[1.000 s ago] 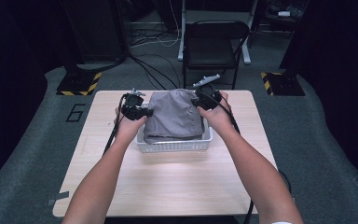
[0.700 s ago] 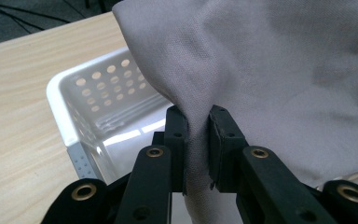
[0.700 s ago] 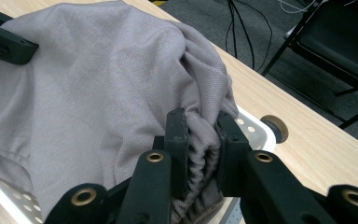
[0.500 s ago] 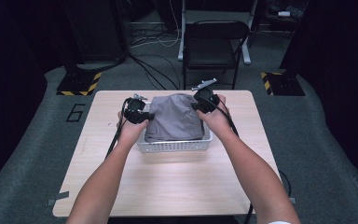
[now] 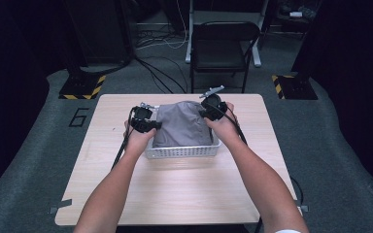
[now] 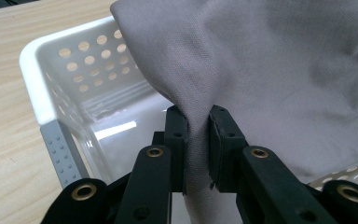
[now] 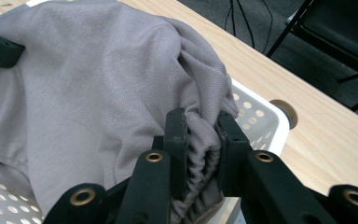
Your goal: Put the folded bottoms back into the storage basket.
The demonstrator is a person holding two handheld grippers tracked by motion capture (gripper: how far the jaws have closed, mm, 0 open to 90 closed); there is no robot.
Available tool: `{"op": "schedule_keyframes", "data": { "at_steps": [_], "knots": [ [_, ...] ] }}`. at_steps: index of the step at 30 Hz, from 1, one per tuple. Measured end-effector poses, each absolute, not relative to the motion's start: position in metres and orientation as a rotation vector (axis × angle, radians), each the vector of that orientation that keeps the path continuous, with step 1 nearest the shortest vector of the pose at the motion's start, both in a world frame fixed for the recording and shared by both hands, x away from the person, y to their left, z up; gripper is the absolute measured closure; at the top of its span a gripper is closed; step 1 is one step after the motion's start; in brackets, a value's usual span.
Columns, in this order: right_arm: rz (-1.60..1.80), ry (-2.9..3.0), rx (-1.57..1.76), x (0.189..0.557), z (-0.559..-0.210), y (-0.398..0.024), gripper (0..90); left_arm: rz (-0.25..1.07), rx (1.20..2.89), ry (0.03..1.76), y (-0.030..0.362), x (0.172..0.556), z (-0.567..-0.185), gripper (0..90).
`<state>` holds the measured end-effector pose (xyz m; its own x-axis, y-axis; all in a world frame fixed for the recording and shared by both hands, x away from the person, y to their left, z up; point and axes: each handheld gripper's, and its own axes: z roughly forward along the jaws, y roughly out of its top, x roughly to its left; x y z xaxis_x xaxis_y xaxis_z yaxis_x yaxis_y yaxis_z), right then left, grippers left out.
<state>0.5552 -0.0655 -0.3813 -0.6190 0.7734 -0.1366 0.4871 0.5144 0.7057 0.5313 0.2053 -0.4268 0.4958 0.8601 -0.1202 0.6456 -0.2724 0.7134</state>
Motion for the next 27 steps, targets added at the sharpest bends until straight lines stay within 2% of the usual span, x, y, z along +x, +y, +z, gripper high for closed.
{"op": "schedule_keyframes", "data": {
  "at_steps": [27],
  "knots": [
    [0.880,2.450,1.215,0.566,-0.406,-0.067,76.7,0.372,2.056,1.239,0.203,0.533,-0.433,79.0]
  ]
}}
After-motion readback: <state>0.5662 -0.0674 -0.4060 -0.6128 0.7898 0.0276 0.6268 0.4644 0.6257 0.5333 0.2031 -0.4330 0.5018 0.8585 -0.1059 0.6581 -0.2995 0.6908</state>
